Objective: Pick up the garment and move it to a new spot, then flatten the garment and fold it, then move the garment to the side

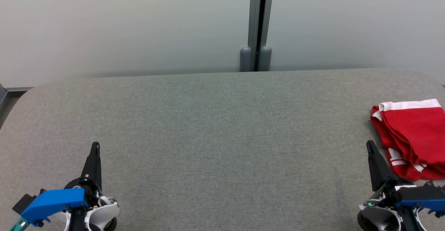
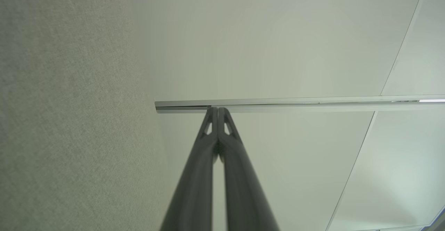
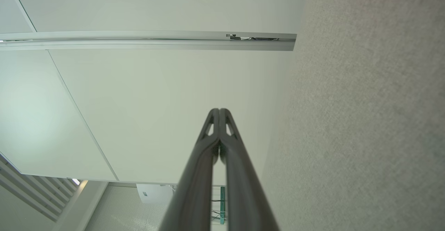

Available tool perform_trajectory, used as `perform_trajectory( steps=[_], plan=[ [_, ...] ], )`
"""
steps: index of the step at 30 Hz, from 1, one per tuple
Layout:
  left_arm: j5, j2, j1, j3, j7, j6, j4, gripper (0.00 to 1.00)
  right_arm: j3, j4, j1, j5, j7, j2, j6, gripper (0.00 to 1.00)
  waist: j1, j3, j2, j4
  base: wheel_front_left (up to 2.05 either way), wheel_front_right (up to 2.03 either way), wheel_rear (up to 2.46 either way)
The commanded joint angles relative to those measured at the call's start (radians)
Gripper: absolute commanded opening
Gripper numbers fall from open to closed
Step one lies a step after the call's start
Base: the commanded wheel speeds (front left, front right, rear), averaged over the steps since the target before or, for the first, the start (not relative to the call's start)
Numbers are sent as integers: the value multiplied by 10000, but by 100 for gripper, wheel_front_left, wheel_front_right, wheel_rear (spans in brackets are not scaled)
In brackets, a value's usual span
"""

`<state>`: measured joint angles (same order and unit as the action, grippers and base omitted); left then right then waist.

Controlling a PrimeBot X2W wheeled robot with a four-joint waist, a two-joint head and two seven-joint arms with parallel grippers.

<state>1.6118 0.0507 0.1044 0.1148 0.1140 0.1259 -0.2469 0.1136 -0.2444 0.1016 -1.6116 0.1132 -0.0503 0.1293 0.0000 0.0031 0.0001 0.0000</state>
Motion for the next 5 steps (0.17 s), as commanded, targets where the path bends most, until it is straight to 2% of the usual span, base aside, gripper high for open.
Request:
perform_trajectory(
  steps=[1,5],
  plan=[
    [22,-23,92,16,36,94,42,0,21,-12,133,-26,28,2,25,0,0,0,-1,0,0,0,0],
    [22,-23,92,16,36,94,42,0,21,-12,133,-26,27,2,25,0,0,0,-1,0,0,0,0]
  ],
)
